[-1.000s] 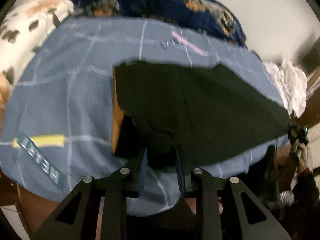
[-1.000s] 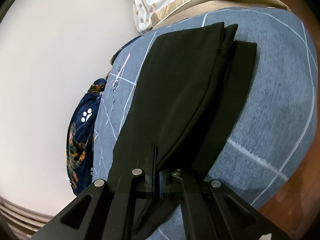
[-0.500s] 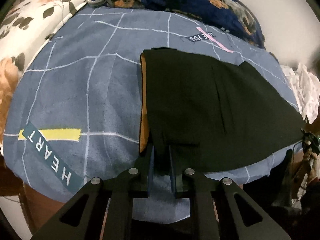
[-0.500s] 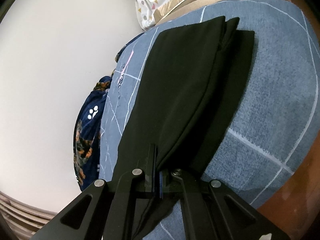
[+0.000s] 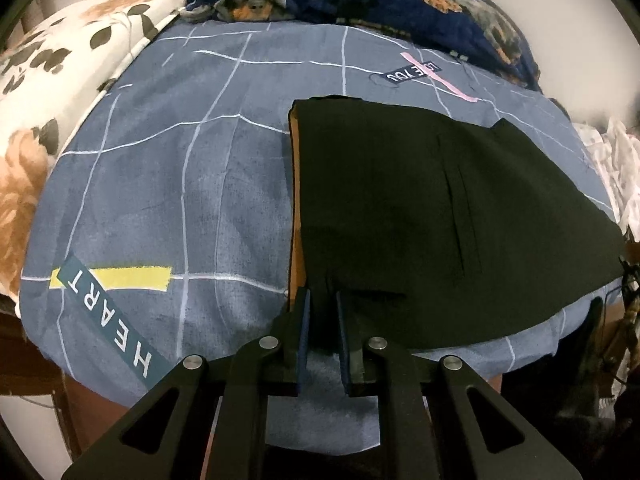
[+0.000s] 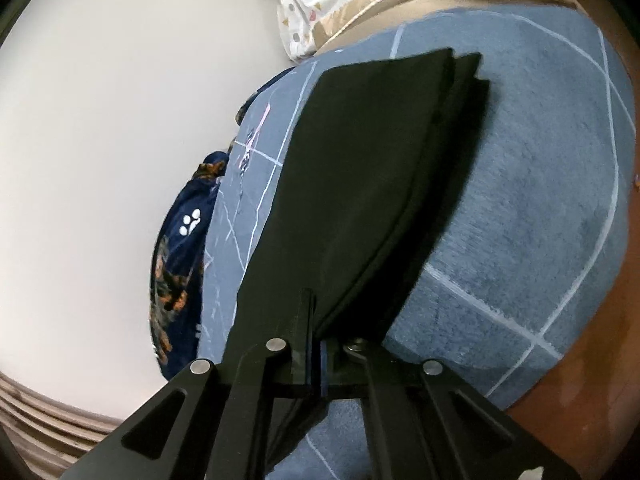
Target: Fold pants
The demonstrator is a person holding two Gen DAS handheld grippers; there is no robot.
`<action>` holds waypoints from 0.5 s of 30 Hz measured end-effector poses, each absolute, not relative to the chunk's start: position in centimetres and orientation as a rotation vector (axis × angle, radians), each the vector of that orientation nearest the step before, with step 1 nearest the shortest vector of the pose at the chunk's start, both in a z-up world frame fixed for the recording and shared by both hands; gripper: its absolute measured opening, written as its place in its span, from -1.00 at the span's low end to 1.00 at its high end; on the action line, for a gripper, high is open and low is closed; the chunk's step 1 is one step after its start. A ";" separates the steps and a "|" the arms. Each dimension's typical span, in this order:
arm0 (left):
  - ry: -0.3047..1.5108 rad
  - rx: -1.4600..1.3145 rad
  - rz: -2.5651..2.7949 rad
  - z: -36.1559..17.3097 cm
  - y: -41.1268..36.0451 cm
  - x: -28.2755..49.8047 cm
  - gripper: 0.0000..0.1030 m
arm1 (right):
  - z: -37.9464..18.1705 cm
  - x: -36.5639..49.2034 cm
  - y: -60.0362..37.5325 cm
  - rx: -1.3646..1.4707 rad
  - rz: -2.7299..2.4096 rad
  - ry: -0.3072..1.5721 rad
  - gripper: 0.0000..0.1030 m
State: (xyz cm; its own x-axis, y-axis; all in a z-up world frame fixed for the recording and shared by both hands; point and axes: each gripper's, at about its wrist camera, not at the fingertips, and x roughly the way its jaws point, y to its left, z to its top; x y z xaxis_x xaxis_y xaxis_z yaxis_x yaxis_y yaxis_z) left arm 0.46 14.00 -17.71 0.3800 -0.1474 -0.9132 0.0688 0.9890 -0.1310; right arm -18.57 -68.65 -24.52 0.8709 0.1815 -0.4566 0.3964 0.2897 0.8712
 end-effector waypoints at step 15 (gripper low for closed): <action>1.176 -0.090 -0.158 -18.1 14.5 0.7 -0.67 | -25.2 -21.0 -72.0 1.345 -0.216 0.474 -0.98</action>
